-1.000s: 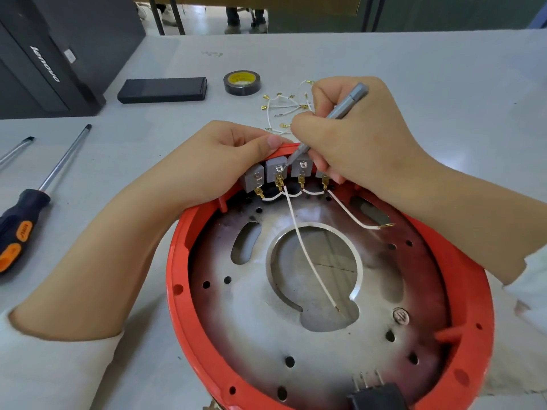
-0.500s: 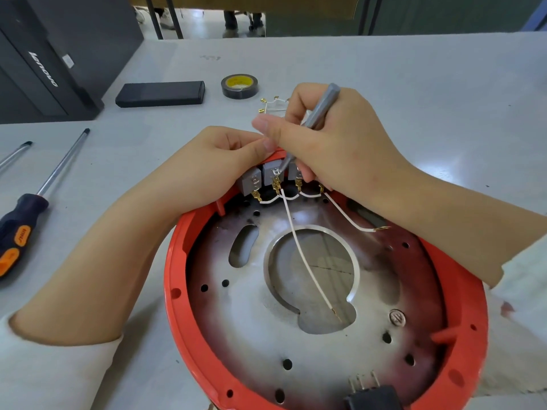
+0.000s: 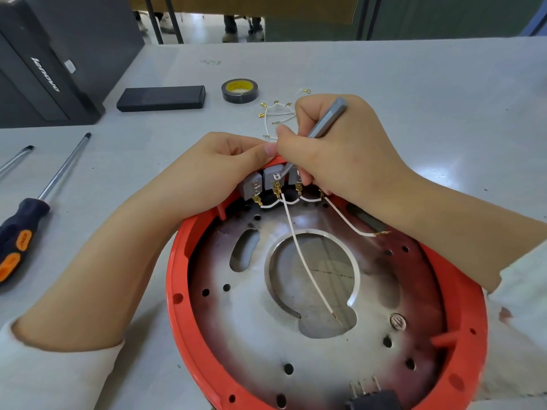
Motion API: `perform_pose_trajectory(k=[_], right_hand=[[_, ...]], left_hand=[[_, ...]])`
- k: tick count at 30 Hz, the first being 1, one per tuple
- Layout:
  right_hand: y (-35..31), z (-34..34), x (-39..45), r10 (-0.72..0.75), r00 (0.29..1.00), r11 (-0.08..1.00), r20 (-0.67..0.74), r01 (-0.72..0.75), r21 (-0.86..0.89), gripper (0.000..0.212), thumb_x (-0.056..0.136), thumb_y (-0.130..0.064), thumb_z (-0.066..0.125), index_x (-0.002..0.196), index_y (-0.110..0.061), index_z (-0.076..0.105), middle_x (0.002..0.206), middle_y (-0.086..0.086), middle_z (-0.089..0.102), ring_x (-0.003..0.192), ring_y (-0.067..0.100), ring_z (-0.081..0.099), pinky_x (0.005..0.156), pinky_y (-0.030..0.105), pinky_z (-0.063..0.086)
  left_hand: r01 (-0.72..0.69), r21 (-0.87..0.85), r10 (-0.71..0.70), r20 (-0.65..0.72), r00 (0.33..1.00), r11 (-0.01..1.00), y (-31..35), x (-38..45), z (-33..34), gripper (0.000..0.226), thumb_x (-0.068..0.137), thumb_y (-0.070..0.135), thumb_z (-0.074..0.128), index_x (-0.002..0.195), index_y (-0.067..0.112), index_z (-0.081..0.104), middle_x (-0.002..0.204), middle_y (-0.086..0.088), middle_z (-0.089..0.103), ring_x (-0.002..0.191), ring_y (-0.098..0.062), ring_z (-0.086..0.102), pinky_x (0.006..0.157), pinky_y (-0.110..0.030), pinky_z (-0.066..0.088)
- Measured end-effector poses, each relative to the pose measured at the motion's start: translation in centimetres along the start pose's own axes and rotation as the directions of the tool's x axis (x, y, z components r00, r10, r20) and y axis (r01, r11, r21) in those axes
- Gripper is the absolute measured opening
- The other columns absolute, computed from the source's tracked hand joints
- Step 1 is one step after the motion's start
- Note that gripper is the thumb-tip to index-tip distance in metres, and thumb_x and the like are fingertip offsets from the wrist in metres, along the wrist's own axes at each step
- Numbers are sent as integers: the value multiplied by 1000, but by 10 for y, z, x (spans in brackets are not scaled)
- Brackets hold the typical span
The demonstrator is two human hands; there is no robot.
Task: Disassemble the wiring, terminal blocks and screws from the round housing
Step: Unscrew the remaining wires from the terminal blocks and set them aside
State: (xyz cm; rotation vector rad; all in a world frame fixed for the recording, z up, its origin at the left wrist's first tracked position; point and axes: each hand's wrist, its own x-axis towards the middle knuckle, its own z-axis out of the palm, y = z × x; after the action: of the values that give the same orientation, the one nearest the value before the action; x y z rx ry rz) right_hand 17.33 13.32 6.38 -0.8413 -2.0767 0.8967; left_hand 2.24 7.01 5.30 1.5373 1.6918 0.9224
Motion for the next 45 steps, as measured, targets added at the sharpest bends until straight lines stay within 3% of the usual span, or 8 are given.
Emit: perform_pose_trajectory(k=[10, 17, 27, 30, 38, 40, 42, 45], right_hand=[[-6, -5, 14, 175, 973, 983, 153, -182, 34, 41, 75, -4, 59, 49, -15, 29, 37, 9, 46, 23, 12, 35, 32, 12, 24], [-8, -4, 25, 276, 940, 961, 199, -273, -43, 37, 74, -5, 53, 50, -16, 28, 33, 3, 46, 22, 15, 35, 31, 11, 23], [-12, -4, 26, 285, 930, 955, 232, -254, -155, 30, 78, -9, 54, 51, -12, 41, 34, 1, 49, 24, 13, 38, 31, 12, 26], [-10, -10, 20, 252, 940, 967, 229, -252, -30, 30, 79, -9, 53, 54, -14, 38, 38, 5, 51, 26, 16, 40, 31, 15, 26], [-23, -31, -15, 70, 938, 998, 339, -67, -20, 38, 89, -55, 53, 81, -20, 64, 51, 3, 63, 32, 21, 51, 37, 16, 38], [-29, -37, -22, 93, 924, 994, 371, -65, -88, 42, 83, -61, 53, 76, -22, 67, 47, -1, 60, 31, 15, 50, 38, 17, 39], [-31, -41, -27, 66, 908, 948, 413, 72, -310, 40, 79, -63, 53, 69, -27, 65, 53, -11, 60, 46, 7, 54, 48, 23, 43], [-32, -37, -33, 6, 894, 691, 449, 321, -648, 33, 81, -62, 42, 79, -37, 62, 79, -13, 62, 76, 6, 54, 62, 31, 40]], left_hand=[[-18, 16, 18, 27, 999, 1000, 0, 1, -1, 26, 95, 44, 49, 90, 39, 75, 104, -23, 69, 89, -28, 64, 99, -50, 42], [-52, 43, 52, 8, 999, 998, 0, 2, 0, 26, 95, 46, 48, 85, 59, 68, 110, -32, 61, 84, -15, 46, 80, -33, 35], [-48, -7, 49, 33, 998, 999, -3, 2, 0, 27, 94, 47, 48, 89, 42, 74, 107, -29, 65, 85, -17, 49, 82, -35, 37], [-36, -2, 36, 47, 998, 999, -3, 1, -1, 27, 97, 45, 48, 95, 40, 74, 105, -31, 64, 85, -19, 50, 83, -54, 46], [-25, 19, 25, 4, 1000, 1000, 0, -1, 0, 37, 95, 43, 50, 65, 34, 71, 57, -7, 46, 55, -19, 35, 51, -26, 34], [-37, 15, 36, 35, 999, 999, 1, -1, 0, 34, 97, 39, 49, 75, 35, 74, 70, -12, 66, 63, -28, 53, 67, -37, 49], [-24, -29, 25, 44, 999, 999, -1, -2, 0, 27, 98, 37, 49, 97, 30, 75, 90, -1, 75, 86, -14, 69, 86, -30, 51], [-6, -45, 7, 30, 1000, 999, -1, -1, 1, 27, 97, 37, 50, 107, 28, 73, 95, 12, 75, 95, -4, 68, 87, -17, 51]])
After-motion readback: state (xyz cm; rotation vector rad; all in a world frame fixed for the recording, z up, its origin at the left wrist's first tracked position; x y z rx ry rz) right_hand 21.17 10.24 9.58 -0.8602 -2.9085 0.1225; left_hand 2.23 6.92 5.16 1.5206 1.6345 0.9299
